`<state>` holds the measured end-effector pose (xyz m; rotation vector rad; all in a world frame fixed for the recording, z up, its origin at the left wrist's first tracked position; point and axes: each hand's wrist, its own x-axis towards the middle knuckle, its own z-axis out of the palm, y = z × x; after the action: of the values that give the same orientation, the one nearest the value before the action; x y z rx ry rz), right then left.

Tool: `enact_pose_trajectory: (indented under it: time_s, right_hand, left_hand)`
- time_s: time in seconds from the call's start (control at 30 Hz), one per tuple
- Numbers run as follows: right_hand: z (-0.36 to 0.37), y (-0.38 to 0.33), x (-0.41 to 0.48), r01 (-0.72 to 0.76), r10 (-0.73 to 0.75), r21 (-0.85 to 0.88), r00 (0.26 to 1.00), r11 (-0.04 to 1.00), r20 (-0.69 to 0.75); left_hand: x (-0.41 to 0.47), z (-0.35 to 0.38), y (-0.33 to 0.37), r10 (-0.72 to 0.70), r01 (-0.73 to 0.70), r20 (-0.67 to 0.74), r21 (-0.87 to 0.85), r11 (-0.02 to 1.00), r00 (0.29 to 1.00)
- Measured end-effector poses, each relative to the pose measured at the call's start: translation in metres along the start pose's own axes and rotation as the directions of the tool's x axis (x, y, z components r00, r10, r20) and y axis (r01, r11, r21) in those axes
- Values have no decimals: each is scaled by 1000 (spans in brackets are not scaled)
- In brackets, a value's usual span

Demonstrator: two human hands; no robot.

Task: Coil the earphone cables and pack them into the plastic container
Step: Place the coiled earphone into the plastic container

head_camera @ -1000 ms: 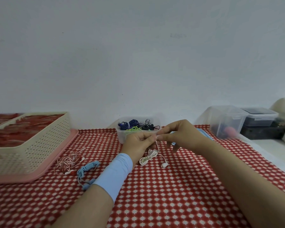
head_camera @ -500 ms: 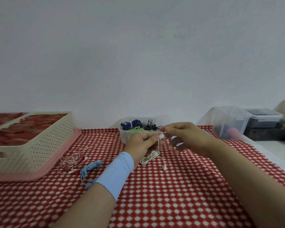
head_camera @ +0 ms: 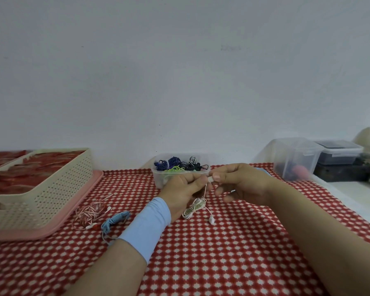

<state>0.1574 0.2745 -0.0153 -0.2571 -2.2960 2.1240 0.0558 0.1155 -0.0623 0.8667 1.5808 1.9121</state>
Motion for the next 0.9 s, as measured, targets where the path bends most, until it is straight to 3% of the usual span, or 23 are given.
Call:
enact_pose_trajectory:
  time_s: [0.17,0.33,0.43,0.7,0.8,0.9]
  right_hand:
    - [3,0,4,29,-28,9,997,1000,-67]
    - [-2,-2,1,38,-44,-79,996,996,-74]
    - [-5,-5,-2,32,-42,-105,995,994,-90]
    - [-5,-12,-4,65,-116,-315,982,947,-146]
    - [-22,-14,-2,8,-142,-426,948,905,-285]
    - [-46,-5,2,-113,-200,-639,896,761,-396]
  left_hand:
    - [1,-1,1,15,-16,-51,-1,1000,999]
    - [4,0,1,70,-44,-123,201,979,990]
    - [3,4,4,66,-35,-139,212,977,988]
    - [2,5,7,68,-26,-157,256,966,985]
    - [4,1,9,118,-36,-154,453,891,981]
    - [6,-2,10,159,-22,-142,676,737,977]
